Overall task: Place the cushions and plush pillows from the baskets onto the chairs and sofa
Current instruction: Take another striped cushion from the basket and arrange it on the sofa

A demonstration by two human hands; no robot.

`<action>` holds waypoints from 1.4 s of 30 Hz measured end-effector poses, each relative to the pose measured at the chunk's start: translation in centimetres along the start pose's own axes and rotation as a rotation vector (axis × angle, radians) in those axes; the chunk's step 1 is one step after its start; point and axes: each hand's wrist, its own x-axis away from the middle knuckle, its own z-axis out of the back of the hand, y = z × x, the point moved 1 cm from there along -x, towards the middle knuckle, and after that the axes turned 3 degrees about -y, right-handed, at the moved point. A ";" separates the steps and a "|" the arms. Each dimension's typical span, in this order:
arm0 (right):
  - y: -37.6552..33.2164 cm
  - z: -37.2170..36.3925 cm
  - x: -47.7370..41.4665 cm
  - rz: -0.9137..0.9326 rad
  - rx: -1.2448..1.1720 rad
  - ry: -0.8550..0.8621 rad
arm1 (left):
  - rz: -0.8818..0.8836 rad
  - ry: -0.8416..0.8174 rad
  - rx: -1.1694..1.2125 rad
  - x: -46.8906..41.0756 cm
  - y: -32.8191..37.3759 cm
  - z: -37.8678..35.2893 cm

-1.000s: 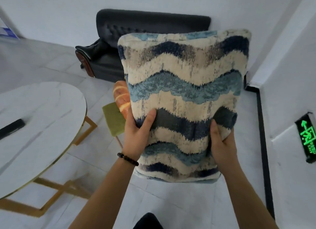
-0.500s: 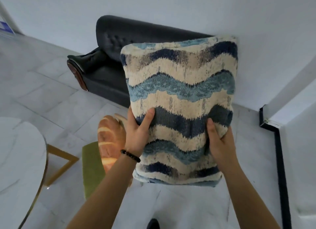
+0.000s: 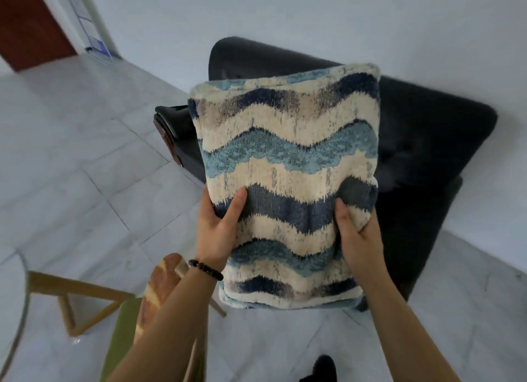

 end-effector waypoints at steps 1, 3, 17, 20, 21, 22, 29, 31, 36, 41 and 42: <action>-0.4 -1.1 -2.9 -0.008 -0.012 -0.054 | -0.001 0.053 -0.016 -2.0 0.0 0.1; -1.1 -3.9 -8.1 0.004 -0.032 -0.153 | -0.010 0.164 -0.032 -5.6 0.2 1.0; -5.1 -28.9 -36.5 0.035 -0.005 -0.459 | -0.094 0.440 0.020 -38.0 -2.3 9.3; -3.2 -32.7 -43.2 0.051 0.029 -0.410 | -0.095 0.394 0.004 -45.8 -1.8 10.1; -2.8 -33.8 -45.2 0.046 0.020 -0.383 | -0.096 0.372 0.000 -48.4 -1.8 10.1; -2.2 -34.8 -47.2 0.037 0.014 -0.353 | -0.101 0.349 -0.005 -50.9 -1.9 10.0; 3.0 -41.5 -62.2 -0.057 -0.068 -0.165 | -0.049 0.215 -0.047 -69.7 -6.6 7.9; 3.7 -43.2 -66.0 -0.084 -0.101 -0.145 | -0.027 0.189 -0.054 -74.4 -7.3 7.2; 2.8 -46.5 -72.8 -0.139 -0.126 -0.065 | 0.005 0.136 -0.071 -84.2 -7.6 7.1; 3.8 -49.8 -78.2 -0.147 -0.111 0.000 | 0.044 0.069 -0.074 -92.1 -9.8 7.2; 4.3 -50.6 -79.1 -0.146 -0.119 0.026 | 0.058 0.051 -0.076 -93.7 -10.7 7.2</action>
